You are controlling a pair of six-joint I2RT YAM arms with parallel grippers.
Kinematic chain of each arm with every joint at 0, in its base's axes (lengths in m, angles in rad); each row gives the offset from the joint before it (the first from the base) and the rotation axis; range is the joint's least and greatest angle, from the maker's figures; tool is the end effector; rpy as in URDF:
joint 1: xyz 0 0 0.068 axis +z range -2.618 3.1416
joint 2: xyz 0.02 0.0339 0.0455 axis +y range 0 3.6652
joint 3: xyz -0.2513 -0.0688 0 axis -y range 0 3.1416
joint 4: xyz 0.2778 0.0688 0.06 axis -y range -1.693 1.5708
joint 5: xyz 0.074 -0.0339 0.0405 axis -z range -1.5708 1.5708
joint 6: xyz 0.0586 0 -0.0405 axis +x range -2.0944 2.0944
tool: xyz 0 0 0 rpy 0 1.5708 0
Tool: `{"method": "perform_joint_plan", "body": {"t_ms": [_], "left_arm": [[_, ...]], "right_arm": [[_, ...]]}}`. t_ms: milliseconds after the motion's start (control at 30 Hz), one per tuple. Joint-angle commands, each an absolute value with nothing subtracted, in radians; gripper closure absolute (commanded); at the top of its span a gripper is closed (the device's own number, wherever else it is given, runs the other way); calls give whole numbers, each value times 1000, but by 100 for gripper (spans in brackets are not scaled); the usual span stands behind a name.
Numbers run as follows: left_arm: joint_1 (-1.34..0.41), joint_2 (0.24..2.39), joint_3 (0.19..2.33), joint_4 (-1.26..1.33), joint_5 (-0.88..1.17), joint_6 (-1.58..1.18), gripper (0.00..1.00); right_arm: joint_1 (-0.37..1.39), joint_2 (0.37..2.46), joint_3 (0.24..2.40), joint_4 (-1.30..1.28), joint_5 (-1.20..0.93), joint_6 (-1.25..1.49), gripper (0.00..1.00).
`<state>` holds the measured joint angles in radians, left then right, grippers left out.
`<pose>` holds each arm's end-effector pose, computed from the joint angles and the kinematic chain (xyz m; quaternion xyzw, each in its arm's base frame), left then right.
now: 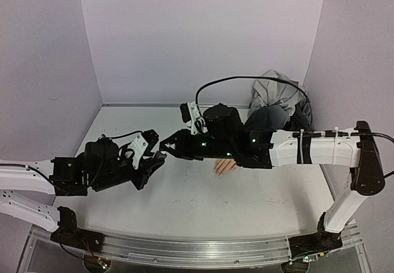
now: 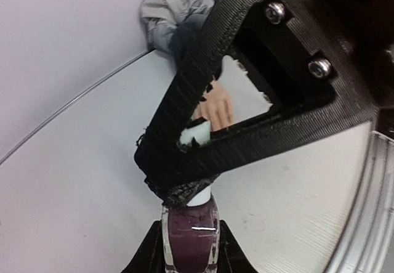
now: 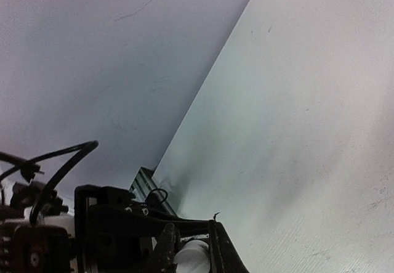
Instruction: Paint the nails
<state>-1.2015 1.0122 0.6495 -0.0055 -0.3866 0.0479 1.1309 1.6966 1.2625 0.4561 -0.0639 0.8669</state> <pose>0.1244 -0.2601 0.2380 0.3851 0.7200 -0.1700 0.5517 0.1930 0.4189 0.3033 -0.1146 0.6898 0.6129 0.3679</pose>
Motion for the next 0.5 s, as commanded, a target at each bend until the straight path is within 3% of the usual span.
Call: {"method": "perform_joint_plan", "body": {"t_ms": [0,67,133,267,367,400,467], "left_arm": [[-1200,851,656,98,198,-62,100],[-1197,809,652,109,416,-68,100],[-1196,790,651,108,512,-79,100],[-1193,761,637,108,483,-103,100],[-1193,769,626,107,337,-92,100],[-1193,773,625,104,264,-91,100],[-1193,783,617,99,95,-80,100]], "right_arm": [[1120,1606,1180,699,-608,419,100],[1120,1597,1144,740,-920,288,100],[1116,1607,1143,723,-948,276,100],[1118,1608,1142,718,-956,281,100],[1118,1564,1124,718,-839,294,100],[1117,1545,1123,715,-777,315,94],[1117,1508,1128,676,-629,346,72]]}}
